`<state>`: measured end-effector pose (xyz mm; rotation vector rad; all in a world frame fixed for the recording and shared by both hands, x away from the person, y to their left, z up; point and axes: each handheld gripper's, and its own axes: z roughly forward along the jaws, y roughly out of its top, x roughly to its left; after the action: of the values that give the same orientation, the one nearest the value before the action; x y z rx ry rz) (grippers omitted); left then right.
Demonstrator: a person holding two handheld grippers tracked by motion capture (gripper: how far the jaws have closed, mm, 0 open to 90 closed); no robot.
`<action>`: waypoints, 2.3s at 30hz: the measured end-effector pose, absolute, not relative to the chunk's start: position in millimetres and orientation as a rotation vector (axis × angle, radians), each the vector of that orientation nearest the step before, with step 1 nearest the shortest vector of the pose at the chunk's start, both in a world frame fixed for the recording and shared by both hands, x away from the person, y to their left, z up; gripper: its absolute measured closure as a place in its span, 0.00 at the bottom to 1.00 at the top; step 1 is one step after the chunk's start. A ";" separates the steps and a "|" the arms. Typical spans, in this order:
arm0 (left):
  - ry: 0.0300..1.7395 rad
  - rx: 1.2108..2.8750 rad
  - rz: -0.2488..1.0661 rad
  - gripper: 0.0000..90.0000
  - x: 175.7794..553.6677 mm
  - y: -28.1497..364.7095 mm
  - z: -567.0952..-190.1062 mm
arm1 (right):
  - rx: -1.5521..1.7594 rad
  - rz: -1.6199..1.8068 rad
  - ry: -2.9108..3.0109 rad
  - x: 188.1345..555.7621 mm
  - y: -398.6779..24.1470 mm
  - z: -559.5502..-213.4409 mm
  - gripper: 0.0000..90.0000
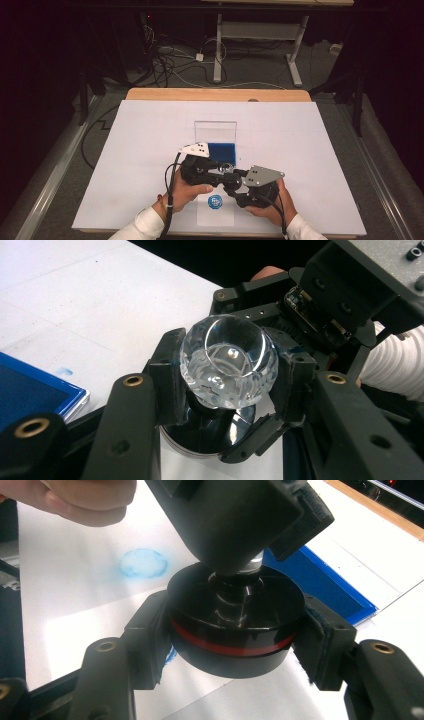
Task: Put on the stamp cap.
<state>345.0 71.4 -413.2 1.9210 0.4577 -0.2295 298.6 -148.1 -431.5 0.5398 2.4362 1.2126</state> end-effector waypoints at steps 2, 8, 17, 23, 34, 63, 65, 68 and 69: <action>0.464 1.925 -0.239 0.61 345.2 70.7 -413.6 | 0.541 1.207 2.439 298.2 -147.6 -431.9 0.43; 0.468 1.907 -0.273 0.61 347.4 72.1 -415.0 | 0.538 1.206 2.435 297.3 -147.2 -431.3 0.42; 0.470 1.911 -0.295 0.61 349.5 71.7 -417.2 | 0.518 1.170 2.425 296.2 -146.2 -432.0 0.42; 0.465 1.917 -0.298 0.61 349.7 71.1 -417.5 | 0.506 1.151 2.423 295.4 -145.4 -432.3 0.42; 0.463 1.926 -0.304 0.61 351.0 70.4 -419.3 | 0.489 1.120 2.423 294.7 -142.7 -434.0 0.42; 0.471 1.949 -0.228 0.61 345.5 67.3 -418.0 | 0.531 1.256 2.433 304.2 -149.2 -445.1 0.41; 0.473 1.960 -0.220 0.61 345.5 66.9 -418.6 | 0.531 1.249 2.435 305.1 -148.5 -446.8 0.41; 0.478 1.974 -0.221 0.61 346.0 66.2 -421.1 | 0.540 1.244 2.442 305.7 -147.5 -449.8 0.41; 0.480 1.978 -0.222 0.61 346.1 65.7 -422.0 | 0.543 1.239 2.448 305.7 -146.8 -450.8 0.41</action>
<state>346.1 65.7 -422.0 1.9780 0.4800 -0.2215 305.7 -146.8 -450.8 0.5427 2.4482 1.2390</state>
